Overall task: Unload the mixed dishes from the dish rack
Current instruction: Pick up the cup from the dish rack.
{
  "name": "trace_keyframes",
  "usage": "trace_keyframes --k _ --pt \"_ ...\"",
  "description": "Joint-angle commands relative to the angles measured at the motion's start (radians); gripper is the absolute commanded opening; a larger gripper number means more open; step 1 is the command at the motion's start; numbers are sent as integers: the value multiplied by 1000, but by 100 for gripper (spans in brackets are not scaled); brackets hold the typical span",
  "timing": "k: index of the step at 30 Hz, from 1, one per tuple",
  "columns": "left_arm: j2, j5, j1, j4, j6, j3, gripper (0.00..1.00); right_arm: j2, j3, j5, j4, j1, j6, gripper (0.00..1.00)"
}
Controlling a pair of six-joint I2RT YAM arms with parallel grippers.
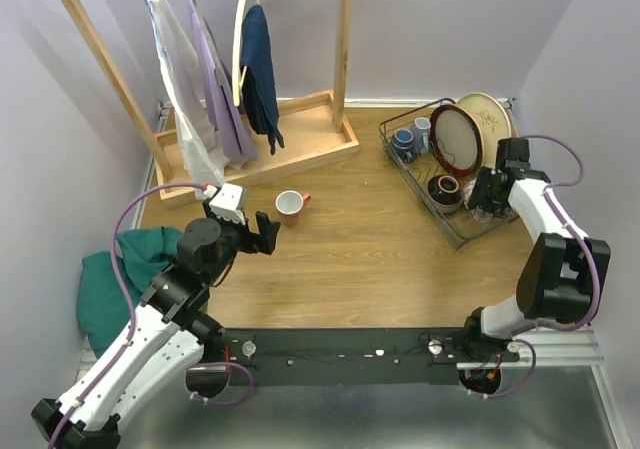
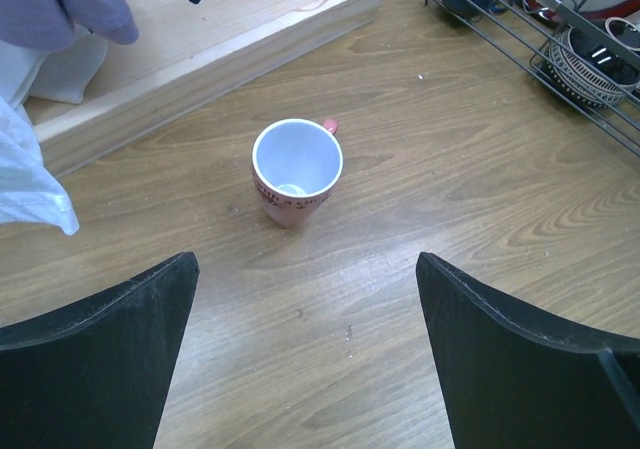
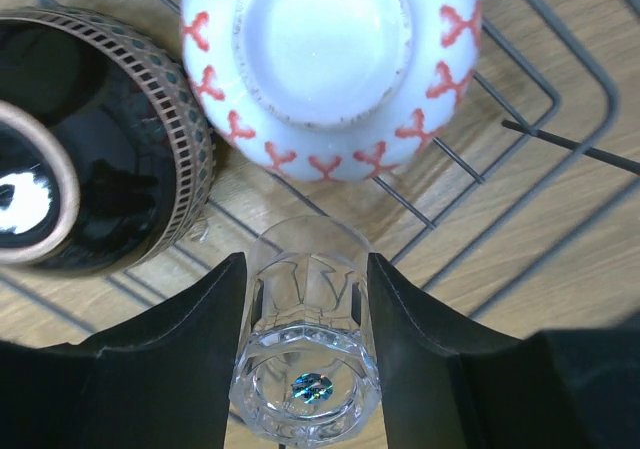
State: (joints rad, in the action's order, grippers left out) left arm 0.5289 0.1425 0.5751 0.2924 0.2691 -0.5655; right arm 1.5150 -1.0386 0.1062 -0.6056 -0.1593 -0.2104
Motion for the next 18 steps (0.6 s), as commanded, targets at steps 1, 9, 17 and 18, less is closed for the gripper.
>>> trace_keyframes --k 1,9,17,18 --pt "8 8 -4 -21 -10 -7 99 -105 8 20 -28 -8 -27 7" --pt "22 -43 -4 -48 8 3 99 -261 32 -63 -39 -9 -78 1" --pt "118 -129 -6 -73 70 -69 99 -417 51 -241 26 -8 -147 1" --pt "147 -138 -4 -78 79 -80 99 -424 46 -287 29 -8 -153 1"
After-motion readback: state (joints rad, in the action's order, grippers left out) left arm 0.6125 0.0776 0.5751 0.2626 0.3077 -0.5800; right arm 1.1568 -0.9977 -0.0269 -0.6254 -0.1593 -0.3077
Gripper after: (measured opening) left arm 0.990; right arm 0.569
